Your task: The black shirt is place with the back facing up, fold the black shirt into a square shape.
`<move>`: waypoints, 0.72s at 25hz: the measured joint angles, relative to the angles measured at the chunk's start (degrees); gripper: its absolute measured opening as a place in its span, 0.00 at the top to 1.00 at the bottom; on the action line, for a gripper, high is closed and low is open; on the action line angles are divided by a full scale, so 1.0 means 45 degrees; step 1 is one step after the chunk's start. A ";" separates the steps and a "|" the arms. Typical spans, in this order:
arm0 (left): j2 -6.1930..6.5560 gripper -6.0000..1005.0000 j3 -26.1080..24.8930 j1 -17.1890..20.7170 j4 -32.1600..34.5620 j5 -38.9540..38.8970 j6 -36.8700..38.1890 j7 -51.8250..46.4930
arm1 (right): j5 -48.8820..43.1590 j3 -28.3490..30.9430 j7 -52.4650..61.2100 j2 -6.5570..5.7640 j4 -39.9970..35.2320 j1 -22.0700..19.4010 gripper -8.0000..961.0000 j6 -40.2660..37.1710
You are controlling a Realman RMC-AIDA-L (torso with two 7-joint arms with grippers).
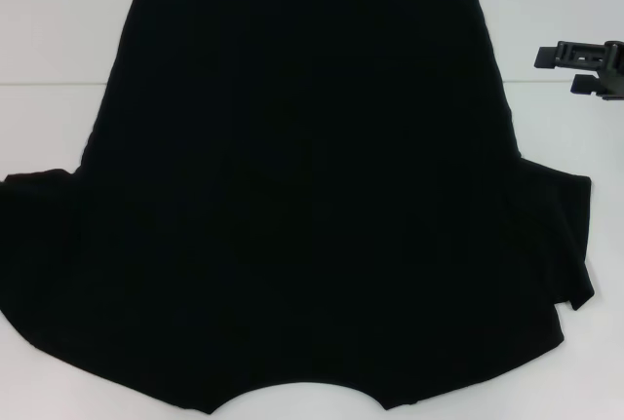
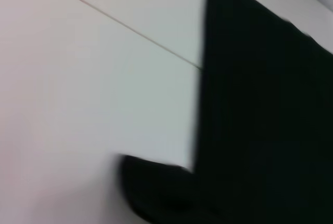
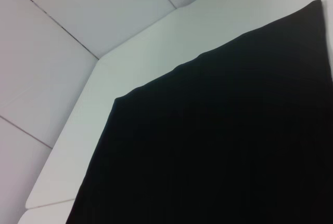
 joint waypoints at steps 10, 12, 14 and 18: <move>-0.0861 0.89 0.4033 -0.1366 -0.0106 -0.0119 0.1692 0.0049 | 0.0000 -0.0035 -0.0001 0.0016 0.0000 0.0008 0.07 -0.0081; -0.0995 0.88 0.5214 -0.1426 -0.0164 -0.0079 0.1640 0.0082 | 0.0001 -0.0022 -0.0001 0.0014 0.0000 -0.0019 0.08 -0.0028; -0.1002 0.87 0.5890 -0.1432 -0.0247 -0.0012 0.1502 -0.0218 | 0.0000 0.0006 -0.0001 0.0001 0.0000 -0.0056 0.08 0.0046; -0.0818 0.86 0.4978 -0.1202 0.0061 -0.0196 0.1694 -0.0708 | 0.0000 0.0015 -0.0004 -0.0002 0.0000 -0.0079 0.09 0.0052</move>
